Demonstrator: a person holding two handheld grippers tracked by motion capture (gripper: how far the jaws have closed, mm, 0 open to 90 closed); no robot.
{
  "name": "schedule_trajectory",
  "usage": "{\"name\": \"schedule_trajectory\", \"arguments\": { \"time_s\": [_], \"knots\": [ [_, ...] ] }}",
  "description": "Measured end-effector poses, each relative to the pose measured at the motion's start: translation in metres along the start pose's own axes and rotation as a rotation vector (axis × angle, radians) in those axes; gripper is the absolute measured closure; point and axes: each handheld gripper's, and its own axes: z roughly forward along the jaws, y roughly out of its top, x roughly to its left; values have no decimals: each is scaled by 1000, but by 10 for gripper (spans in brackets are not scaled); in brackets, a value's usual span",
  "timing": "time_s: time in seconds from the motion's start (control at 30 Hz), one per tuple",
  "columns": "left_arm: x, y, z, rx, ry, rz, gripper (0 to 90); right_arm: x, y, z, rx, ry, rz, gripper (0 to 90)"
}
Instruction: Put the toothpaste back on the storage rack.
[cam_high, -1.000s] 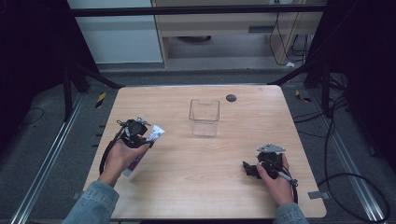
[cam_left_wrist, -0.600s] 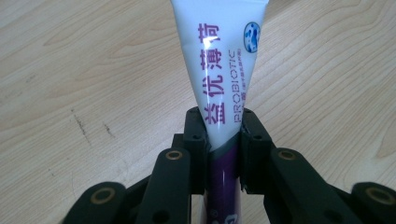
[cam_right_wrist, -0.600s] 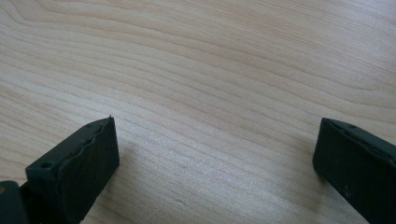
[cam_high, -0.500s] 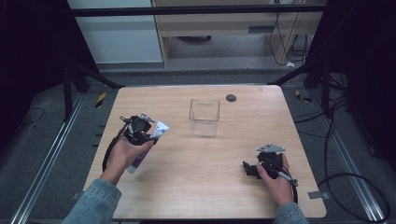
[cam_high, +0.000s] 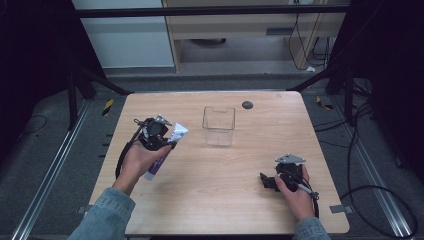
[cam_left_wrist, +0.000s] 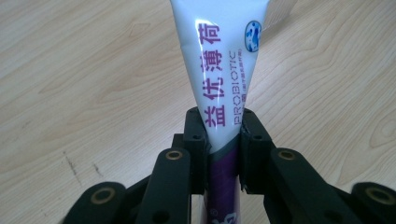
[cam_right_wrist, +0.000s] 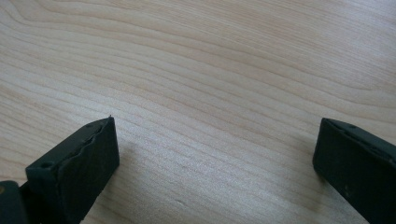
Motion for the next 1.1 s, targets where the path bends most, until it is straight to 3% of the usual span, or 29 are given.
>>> {"name": "schedule_trajectory", "arguments": {
  "time_s": [0.5,0.7,0.87,1.0,1.1],
  "knots": [
    [-17,26,-1,-43,-19,29,759,0,0,0,-1,0,-1,7],
    [-30,37,-3,-63,-19,46,759,-1,0,1,0,8,-15,5],
    [-41,49,0,-100,-14,17,758,-2,2,3,2,10,-11,5],
    [-49,61,-1,-160,-5,-14,758,-2,3,3,3,10,-12,5],
    [-57,70,0,-186,4,-9,759,-2,4,4,1,7,-16,5]
  ]
}}
